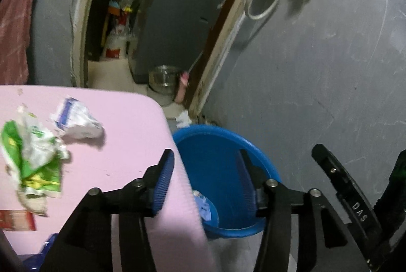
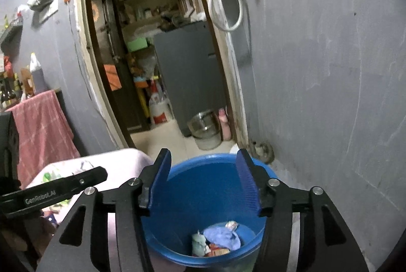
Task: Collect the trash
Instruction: 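Carry the paper and blue cloth over the bucket and open both tools, then move both tools back over the table toward the remaining trash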
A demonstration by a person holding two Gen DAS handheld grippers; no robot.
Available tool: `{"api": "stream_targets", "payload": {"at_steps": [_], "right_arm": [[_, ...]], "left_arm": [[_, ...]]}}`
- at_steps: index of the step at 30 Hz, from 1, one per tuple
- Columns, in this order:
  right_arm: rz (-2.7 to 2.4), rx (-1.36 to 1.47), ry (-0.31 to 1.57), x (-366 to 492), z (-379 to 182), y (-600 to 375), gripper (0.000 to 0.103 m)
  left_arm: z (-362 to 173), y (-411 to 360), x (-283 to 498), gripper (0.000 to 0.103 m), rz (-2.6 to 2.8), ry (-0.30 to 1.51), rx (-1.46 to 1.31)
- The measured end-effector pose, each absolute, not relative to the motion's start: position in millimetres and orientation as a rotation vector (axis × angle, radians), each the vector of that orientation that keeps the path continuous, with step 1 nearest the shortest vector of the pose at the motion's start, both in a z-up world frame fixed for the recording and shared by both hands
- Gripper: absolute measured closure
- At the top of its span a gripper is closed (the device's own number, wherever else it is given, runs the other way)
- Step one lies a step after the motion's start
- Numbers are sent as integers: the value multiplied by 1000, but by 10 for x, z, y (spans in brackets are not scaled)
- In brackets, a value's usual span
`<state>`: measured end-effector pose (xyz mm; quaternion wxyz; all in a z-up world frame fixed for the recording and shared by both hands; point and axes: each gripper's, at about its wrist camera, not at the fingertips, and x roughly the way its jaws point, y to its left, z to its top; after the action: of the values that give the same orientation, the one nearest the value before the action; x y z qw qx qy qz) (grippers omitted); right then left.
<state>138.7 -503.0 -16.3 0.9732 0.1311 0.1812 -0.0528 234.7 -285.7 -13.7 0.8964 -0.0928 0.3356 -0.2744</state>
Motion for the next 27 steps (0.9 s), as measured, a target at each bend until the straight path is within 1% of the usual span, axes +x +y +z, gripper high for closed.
{"api": "stream_targets", "payload": {"at_steps": [1,2,3,5,7,9,12,13,15,19,27], "right_arm": [[-101,265,349,1356,-115,-5005,43],[-98,265,328,1319,-64,-4977,35],[-92,265,309,1280,-21,-4953,29],[-80,259,274,1209,64,-4885,28],[-71,244,245,1144,139,-4805,23],[-59,223,212,1071,214,-4701,11],[-50,184,164,977,301,-4533,7],[-44,173,150,956,327,-4477,6],[-29,160,125,903,367,-4389,0],[6,140,79,825,417,-4177,0],[83,134,40,772,395,-3776,0]], "left_arm": [[-99,-2798,2318,48,-559,677,-197],[-55,-2740,2272,47,-555,658,-199],[-21,-2692,2240,43,-551,642,-202],[66,-2555,2168,35,-528,596,-206],[146,-2427,2086,21,-507,551,-222],[224,-2289,2005,16,-487,507,-238],[327,-2082,1892,9,-439,446,-233],[352,-2024,1862,8,-424,429,-232],[417,-1895,1790,7,-395,398,-227],[486,-1650,1619,5,-343,350,-209],[502,-1090,1373,4,-245,307,-182]]}}
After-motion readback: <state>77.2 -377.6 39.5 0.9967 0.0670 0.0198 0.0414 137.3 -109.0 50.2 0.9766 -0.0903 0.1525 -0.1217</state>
